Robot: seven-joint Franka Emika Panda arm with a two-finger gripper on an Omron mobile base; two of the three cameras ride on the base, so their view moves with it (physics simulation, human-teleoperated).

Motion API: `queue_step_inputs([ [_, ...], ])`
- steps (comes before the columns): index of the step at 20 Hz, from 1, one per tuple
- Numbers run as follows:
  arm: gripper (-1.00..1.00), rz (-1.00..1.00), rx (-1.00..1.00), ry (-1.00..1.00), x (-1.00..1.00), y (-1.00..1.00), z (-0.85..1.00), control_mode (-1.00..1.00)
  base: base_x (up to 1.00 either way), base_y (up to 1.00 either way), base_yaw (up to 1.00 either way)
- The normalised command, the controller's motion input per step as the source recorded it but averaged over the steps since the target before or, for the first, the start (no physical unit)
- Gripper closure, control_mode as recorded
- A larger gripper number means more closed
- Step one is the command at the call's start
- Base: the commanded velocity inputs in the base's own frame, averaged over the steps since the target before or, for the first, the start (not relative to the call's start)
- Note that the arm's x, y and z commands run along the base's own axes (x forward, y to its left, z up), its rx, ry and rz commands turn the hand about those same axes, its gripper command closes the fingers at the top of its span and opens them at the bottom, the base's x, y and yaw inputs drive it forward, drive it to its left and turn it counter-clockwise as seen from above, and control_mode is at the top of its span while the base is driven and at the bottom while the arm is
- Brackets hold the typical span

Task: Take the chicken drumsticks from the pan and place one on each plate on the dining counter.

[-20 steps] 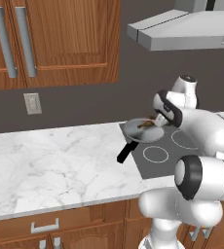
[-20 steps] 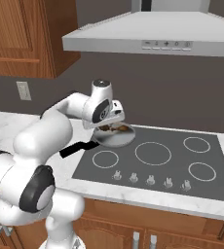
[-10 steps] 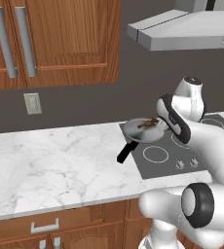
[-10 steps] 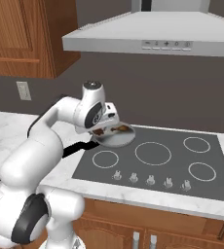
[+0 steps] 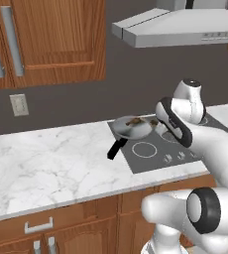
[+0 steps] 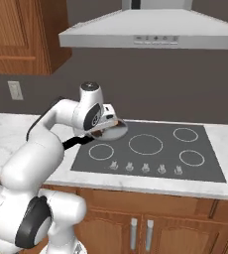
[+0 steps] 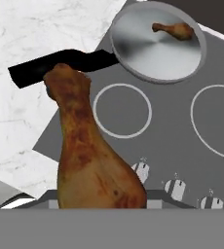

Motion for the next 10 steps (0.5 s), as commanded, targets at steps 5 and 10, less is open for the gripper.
queue_step_inputs([
  [5,1.0,0.0,0.0,0.0,0.0,0.0,0.0,1.0,-0.45,0.01,-0.77],
  [10,1.0,0.0,0.0,0.0,0.0,0.0,0.0,1.0,-0.2,0.09,-1.0],
])
